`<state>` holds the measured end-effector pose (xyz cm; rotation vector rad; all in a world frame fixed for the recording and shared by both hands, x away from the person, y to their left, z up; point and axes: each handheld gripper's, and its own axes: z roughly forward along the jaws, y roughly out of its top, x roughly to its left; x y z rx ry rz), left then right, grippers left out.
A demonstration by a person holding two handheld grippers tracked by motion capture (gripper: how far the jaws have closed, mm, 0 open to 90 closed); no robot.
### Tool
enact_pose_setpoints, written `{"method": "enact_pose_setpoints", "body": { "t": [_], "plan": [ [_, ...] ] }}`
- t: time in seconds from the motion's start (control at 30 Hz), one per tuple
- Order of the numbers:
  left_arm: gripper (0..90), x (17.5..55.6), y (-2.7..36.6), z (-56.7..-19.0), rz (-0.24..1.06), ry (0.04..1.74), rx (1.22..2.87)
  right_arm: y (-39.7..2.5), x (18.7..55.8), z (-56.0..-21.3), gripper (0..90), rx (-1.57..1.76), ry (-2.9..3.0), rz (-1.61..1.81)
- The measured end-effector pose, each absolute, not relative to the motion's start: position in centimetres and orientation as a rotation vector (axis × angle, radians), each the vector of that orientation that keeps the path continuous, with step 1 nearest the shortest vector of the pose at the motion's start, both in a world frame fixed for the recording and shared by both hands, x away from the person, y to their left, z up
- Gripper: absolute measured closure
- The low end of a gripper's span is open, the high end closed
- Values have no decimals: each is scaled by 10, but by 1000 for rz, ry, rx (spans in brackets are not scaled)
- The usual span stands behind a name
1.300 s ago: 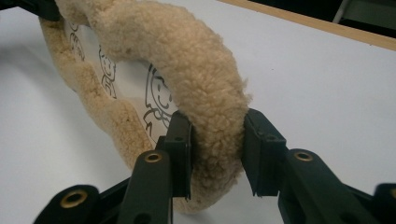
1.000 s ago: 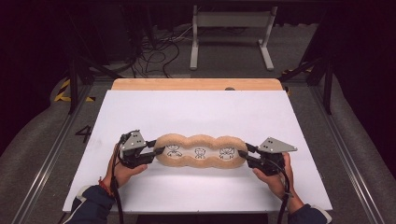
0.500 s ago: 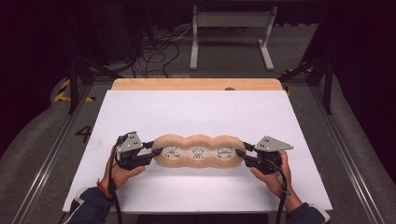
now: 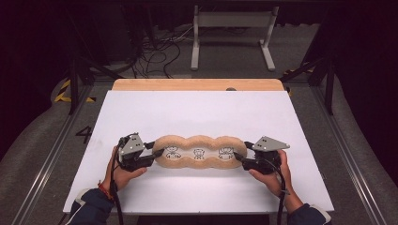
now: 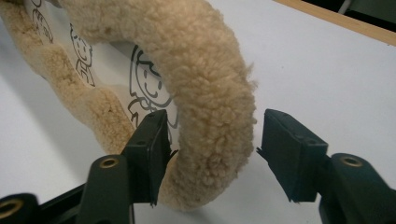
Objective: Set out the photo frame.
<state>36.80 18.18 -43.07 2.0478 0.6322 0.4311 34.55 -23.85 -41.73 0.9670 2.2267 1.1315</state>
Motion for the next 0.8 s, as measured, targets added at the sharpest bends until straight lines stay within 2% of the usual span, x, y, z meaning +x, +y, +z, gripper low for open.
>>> {"method": "enact_pose_setpoints", "body": {
  "t": [0.3, 0.57, 0.6, 0.63, 0.8],
  "plan": [
    [487, 366, 176, -432, 468, 600, 2079, -237, 355, -419, 255, 999, 2245, 1100],
    [181, 366, 169, -435, 481, 608, 2103, -237, 356, -420, 136, 998, 2264, 1103],
    [181, 366, 169, -435, 467, 615, 2092, -237, 356, -419, 130, 999, 2264, 1114],
    [138, 366, 169, -435, 470, 619, 2092, -237, 356, -419, 86, 983, 2276, 1103],
    [73, 368, 171, -436, 436, 633, 2083, -235, 356, -421, 75, 973, 2283, 1099]
  ]
}}
